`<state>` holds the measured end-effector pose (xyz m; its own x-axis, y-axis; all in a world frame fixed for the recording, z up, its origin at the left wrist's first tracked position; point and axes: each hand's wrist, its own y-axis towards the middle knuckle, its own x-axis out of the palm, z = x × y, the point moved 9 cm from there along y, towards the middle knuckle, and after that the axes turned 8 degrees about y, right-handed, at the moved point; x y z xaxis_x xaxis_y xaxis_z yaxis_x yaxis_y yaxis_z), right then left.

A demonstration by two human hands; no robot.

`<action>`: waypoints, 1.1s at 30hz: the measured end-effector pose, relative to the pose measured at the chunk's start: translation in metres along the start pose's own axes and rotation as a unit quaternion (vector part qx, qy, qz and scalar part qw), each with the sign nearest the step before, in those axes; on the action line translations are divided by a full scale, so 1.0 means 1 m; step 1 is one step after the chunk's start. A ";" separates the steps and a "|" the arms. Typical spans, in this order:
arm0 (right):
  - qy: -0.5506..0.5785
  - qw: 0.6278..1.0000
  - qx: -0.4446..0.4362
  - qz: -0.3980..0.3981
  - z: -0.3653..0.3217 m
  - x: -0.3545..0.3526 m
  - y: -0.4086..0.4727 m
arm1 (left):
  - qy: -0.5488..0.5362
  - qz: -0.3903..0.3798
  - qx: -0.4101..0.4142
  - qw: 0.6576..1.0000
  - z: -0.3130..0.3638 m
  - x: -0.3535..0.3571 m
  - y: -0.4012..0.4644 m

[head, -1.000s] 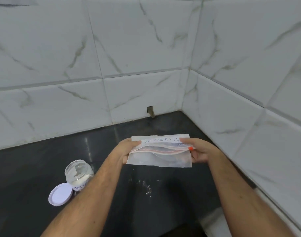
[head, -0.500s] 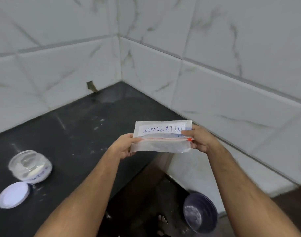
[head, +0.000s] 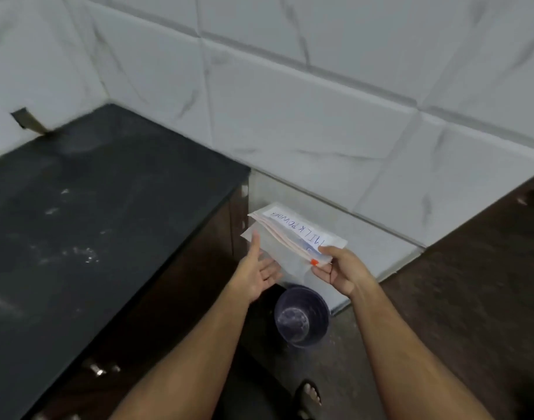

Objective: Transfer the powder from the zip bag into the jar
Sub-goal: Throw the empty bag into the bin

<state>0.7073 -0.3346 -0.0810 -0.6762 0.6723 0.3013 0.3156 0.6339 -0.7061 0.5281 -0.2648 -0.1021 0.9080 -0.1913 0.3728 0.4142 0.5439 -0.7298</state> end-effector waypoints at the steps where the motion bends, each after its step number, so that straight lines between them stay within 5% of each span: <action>1: -0.002 1.000 0.014 -0.001 0.007 -0.014 0.006 | 0.023 0.002 -0.005 1.000 -0.013 0.015 0.007; 12: -0.138 0.983 0.114 -0.045 0.074 -0.124 0.045 | 0.110 0.143 -0.050 0.982 -0.114 0.039 0.072; 16: -0.147 0.976 0.147 -0.061 0.096 -0.139 0.071 | 0.155 0.138 -0.072 0.976 -0.132 0.024 0.099; 27: -0.214 0.957 0.165 0.101 0.218 -0.215 0.209 | 0.336 0.122 -0.162 0.920 -0.244 -0.043 0.228; 33: -0.271 0.934 0.179 0.148 0.283 -0.263 0.279 | 0.475 0.103 -0.152 0.861 -0.317 -0.073 0.315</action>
<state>0.7851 -0.4433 -0.5385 -0.8629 0.4435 -0.2423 0.3656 0.2168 -0.9052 0.6122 -0.3387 -0.5407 0.5462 -0.7767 -0.3138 0.1045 0.4349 -0.8944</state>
